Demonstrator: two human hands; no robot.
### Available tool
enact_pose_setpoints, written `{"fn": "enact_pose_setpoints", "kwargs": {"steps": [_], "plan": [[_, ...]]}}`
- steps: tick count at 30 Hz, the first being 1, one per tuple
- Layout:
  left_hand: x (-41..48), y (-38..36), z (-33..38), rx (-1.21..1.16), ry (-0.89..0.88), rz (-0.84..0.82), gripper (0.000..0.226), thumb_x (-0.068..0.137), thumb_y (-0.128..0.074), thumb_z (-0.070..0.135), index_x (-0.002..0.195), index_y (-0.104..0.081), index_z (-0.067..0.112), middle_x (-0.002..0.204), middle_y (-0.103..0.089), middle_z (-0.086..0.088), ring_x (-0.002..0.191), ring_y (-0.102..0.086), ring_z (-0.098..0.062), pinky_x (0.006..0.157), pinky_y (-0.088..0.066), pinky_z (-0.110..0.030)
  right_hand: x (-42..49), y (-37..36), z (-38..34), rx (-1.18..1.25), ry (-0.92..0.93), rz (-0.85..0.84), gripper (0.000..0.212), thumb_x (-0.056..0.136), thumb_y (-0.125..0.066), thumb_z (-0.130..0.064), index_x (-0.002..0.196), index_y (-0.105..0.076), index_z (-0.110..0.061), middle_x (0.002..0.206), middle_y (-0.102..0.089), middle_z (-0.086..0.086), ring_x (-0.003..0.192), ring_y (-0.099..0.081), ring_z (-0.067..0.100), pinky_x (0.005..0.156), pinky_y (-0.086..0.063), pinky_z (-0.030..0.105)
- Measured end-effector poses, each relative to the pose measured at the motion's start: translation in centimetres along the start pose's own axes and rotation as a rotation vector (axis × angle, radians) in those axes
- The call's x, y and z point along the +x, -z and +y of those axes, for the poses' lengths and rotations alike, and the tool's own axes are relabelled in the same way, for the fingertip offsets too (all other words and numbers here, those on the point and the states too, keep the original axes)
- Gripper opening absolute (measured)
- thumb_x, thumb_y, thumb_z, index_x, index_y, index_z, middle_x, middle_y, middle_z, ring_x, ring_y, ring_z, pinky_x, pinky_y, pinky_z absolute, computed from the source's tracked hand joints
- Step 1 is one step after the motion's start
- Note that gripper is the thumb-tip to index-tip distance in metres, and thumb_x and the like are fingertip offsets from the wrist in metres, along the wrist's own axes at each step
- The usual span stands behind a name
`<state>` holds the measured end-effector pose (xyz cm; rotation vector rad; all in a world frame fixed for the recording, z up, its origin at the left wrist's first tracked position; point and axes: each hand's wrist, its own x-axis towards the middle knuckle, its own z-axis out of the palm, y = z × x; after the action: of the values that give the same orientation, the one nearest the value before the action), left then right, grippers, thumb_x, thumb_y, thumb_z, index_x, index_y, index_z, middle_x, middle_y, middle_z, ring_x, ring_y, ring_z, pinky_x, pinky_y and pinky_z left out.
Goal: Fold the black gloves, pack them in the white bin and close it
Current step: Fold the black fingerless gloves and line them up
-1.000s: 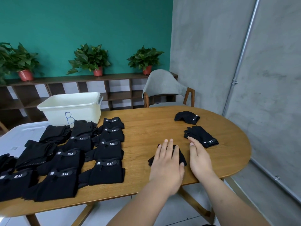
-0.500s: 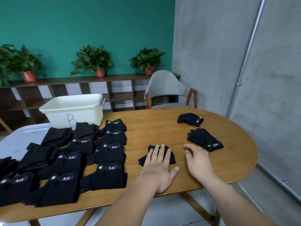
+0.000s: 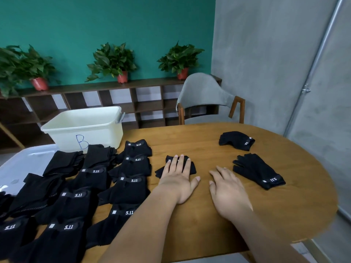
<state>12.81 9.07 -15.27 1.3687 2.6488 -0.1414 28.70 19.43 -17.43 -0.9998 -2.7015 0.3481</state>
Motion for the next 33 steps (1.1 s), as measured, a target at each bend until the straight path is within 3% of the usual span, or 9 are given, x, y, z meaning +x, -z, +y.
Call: {"fn": "enact_pose_setpoints", "kwargs": {"steps": [10,16,19,22,33], "plan": [[6.0,1.0,-2.6,-0.010,0.043,0.027,0.084,0.102,-0.006,0.074,0.167,0.016,0.025,0.173,0.028,-0.001,0.158,0.029,-0.022,0.130,0.012,-0.048,0.0,0.5,-0.4,-0.014,-0.023,-0.032,0.051,0.111,-0.023,-0.042,0.161,-0.031,-0.036,0.172,-0.019,-0.008,0.159,-0.009,0.014,0.129,-0.014,0.038],[6.0,0.5,-2.5,0.052,0.043,0.209,0.085,0.103,-0.006,0.072,0.168,0.012,0.019,0.174,0.024,-0.010,0.158,0.028,-0.028,0.130,0.010,-0.050,0.1,0.8,-0.6,-0.015,-0.031,-0.030,0.052,0.110,-0.023,-0.044,0.161,-0.031,-0.036,0.171,-0.020,-0.009,0.159,-0.010,0.013,0.129,-0.014,0.037],[5.4,0.6,-2.0,0.060,0.092,0.263,0.086,0.104,-0.008,0.071,0.169,0.006,0.015,0.175,0.014,-0.015,0.162,0.015,-0.033,0.132,0.005,-0.049,0.1,0.8,-0.6,-0.018,-0.039,-0.040,0.052,0.110,-0.023,-0.045,0.161,-0.030,-0.037,0.172,-0.019,-0.010,0.159,-0.009,0.013,0.129,-0.014,0.037],[5.3,0.7,-2.2,0.008,0.137,0.191,0.087,0.104,-0.008,0.072,0.169,0.006,0.016,0.176,0.011,-0.014,0.162,0.009,-0.032,0.132,0.002,-0.047,0.1,1.0,-0.8,-0.014,-0.041,-0.046,0.053,0.110,-0.023,-0.045,0.162,-0.029,-0.037,0.172,-0.019,-0.010,0.160,-0.009,0.013,0.130,-0.014,0.038],[6.4,0.4,-4.5,0.000,0.145,0.111,0.086,0.101,-0.002,0.075,0.165,0.019,0.022,0.173,0.026,-0.008,0.159,0.027,-0.026,0.130,0.010,-0.049,0.2,1.2,-0.9,-0.008,-0.018,-0.037,0.053,0.110,-0.024,-0.045,0.162,-0.029,-0.037,0.172,-0.018,-0.010,0.160,-0.009,0.013,0.130,-0.015,0.037]]}}
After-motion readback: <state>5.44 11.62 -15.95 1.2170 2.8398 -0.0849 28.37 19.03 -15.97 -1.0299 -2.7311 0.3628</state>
